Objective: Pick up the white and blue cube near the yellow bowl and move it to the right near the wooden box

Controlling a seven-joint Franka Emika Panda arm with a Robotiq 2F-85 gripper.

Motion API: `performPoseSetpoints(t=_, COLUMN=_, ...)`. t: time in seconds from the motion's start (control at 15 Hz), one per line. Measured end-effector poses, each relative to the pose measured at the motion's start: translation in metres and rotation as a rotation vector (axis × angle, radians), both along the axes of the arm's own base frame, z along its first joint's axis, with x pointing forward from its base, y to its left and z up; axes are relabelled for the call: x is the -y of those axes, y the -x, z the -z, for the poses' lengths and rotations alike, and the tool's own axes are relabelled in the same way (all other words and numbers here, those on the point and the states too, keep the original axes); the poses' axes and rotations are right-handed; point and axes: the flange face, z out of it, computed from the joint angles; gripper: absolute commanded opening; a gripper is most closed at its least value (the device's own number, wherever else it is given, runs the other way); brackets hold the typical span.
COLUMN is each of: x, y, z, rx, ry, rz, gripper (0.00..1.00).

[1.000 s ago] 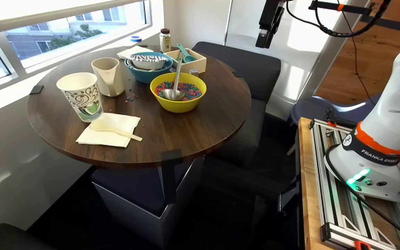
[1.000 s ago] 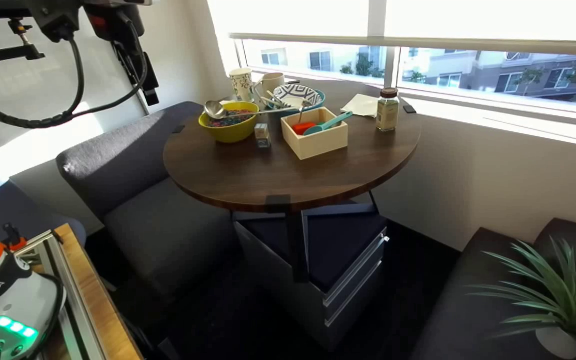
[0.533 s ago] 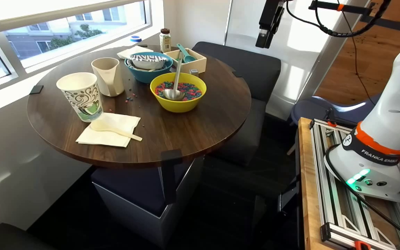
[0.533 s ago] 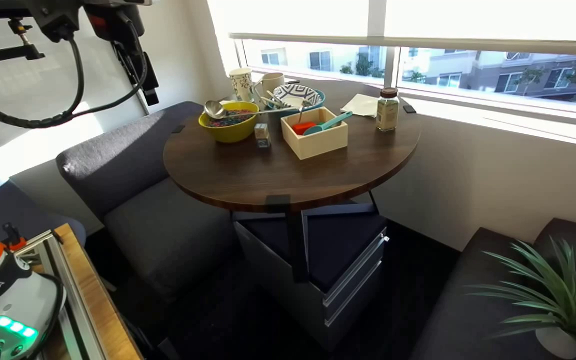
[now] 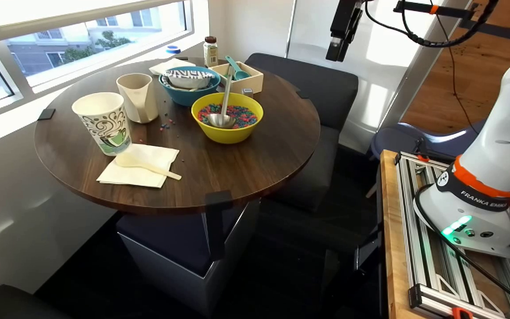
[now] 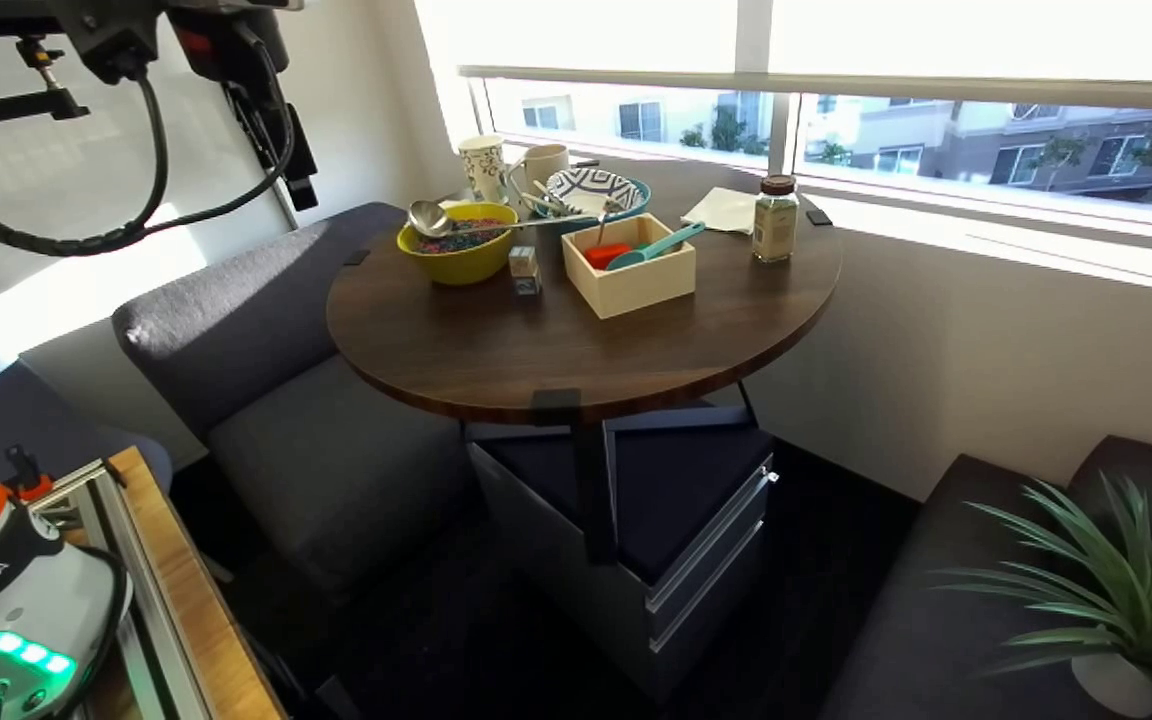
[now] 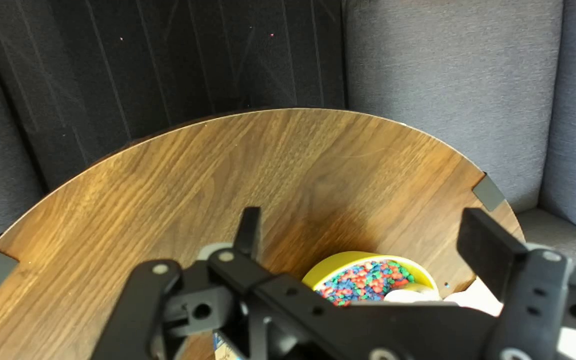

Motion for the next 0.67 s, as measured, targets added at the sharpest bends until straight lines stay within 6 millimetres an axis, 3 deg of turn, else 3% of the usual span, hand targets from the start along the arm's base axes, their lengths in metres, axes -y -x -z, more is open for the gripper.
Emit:
performPoseSetpoints(t=0.27, x=-0.003, y=-0.002, z=-0.002, rx=0.019, ry=0.039, rz=-0.059, gripper=1.00)
performPoseSetpoints(t=0.67, x=-0.049, y=-0.031, z=-0.003, rx=0.141, ry=0.257, rz=-0.300, gripper=1.00)
